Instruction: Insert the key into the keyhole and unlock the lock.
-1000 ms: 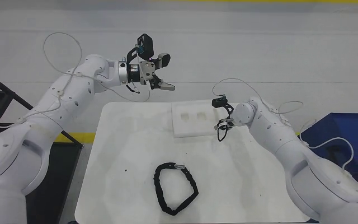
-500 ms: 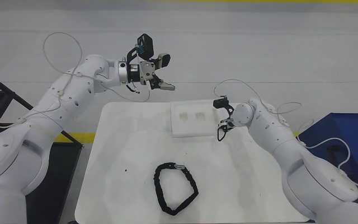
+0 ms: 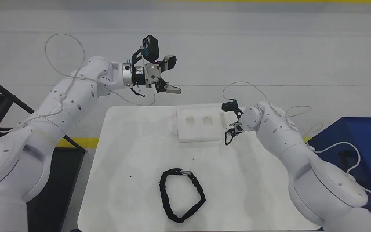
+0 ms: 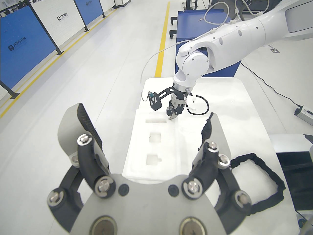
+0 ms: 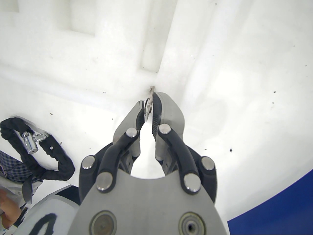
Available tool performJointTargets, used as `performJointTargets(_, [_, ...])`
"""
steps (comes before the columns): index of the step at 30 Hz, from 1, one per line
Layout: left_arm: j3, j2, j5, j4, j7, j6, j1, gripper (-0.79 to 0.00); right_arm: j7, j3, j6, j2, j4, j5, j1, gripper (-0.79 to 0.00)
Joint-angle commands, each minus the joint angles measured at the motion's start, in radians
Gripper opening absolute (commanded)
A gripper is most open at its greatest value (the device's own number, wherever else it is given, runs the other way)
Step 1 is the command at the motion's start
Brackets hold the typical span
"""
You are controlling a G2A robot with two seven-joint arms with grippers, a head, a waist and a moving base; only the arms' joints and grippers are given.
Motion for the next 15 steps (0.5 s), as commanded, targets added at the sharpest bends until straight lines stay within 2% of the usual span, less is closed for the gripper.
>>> performJointTargets(1, [0.0,0.0,0.0,0.0,0.0,0.0,0.0,0.0,0.0,0.002,-0.003,-0.004,0.008,-0.001,0.001,-0.754])
performJointTargets(2, [0.0,0.0,0.0,0.0,0.0,0.0,0.0,0.0,-0.001,0.004,-0.003,-0.006,0.012,-0.001,0.002,-0.785])
performJointTargets(15, [0.0,0.0,0.0,0.0,0.0,0.0,0.0,0.0,0.024,0.019,-0.018,-0.019,0.058,-0.026,0.034,-0.785])
